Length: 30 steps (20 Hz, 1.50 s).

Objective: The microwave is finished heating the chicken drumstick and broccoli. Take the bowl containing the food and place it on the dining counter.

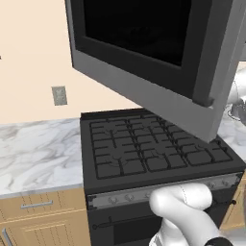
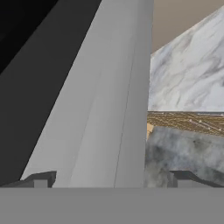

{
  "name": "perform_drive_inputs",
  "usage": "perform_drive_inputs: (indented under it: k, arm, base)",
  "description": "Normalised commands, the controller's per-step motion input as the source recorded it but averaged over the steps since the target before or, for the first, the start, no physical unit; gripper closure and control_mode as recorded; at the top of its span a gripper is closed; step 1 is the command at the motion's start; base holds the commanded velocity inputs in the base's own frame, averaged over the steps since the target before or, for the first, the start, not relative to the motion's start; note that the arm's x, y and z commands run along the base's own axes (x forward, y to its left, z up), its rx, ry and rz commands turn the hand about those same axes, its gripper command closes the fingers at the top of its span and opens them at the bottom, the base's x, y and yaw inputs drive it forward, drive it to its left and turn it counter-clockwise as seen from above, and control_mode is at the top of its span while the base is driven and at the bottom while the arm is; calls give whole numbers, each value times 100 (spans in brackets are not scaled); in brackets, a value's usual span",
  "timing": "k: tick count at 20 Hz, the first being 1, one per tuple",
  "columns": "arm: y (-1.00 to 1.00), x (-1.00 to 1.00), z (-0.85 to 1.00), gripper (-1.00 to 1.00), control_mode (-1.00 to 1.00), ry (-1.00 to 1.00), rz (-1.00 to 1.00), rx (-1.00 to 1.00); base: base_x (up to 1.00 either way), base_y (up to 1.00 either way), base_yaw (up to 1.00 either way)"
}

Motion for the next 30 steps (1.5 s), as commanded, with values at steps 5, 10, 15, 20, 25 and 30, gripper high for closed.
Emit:
perform_drive_inputs:
  k: [5,10,15,20,25,30]
  arm:
    - [100,-10,0,-100,-100,-1,-1,0]
    - [100,0,0,-100,-100,0,-6,0]
    - [61,2,0,-100,-100,0,-6,0]
    - [-16,0,0,-100,-100,0,-1,0]
    - [-94,27,11,-100,-100,-7,-8,4]
    - [-100,29,26,-100,-100,-2,-14,4]
  base:
    - [0,0,0]
    - [0,0,0]
    - [0,0,0]
    - [0,0,0]
    - [0,0,0]
    - [0,0,0]
